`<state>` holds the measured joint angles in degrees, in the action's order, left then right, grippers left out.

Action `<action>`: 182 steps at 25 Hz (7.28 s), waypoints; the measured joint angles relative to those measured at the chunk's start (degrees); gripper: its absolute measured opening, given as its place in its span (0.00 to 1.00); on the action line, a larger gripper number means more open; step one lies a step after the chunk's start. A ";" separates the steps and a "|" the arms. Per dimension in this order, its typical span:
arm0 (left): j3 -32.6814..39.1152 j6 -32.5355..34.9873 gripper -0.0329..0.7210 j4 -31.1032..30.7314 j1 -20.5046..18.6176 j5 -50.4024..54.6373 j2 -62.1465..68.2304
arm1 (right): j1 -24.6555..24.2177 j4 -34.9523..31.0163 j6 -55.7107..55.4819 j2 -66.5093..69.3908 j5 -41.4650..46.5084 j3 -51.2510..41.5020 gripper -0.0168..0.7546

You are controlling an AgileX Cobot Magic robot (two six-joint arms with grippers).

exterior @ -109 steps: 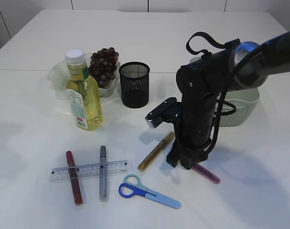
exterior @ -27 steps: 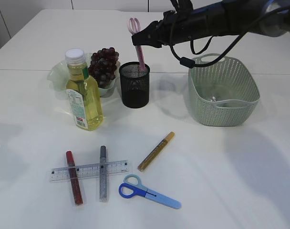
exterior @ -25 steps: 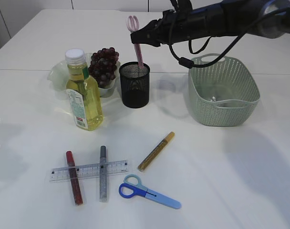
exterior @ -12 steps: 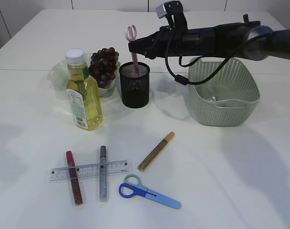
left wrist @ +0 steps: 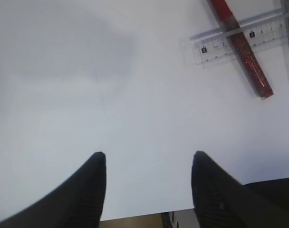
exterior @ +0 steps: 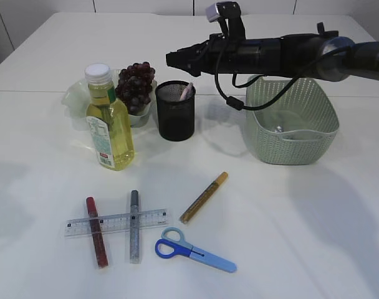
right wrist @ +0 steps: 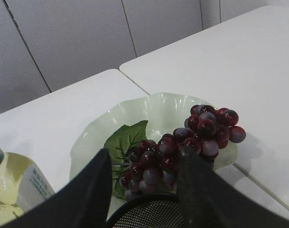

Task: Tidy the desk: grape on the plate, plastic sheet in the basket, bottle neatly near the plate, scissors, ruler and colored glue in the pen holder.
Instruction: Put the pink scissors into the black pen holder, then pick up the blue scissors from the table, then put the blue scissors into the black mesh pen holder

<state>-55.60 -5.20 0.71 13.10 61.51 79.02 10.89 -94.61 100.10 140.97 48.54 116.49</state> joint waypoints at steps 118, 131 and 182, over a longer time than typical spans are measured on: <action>0.00 0.00 0.59 4.75 0.00 -4.81 -0.04 | 31.46 89.74 -74.66 -21.17 -1.33 -40.21 0.24; 0.00 0.00 0.59 4.75 0.00 -4.93 -0.04 | 31.46 85.93 -74.66 -21.17 0.07 -40.17 0.24; 0.00 0.00 0.59 9.72 0.00 -9.09 -0.04 | -2.44 10.65 -27.77 -5.78 11.82 5.51 0.23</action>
<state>-55.60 -5.20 10.43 13.10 52.42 78.98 8.45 -83.96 72.33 135.19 60.36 122.01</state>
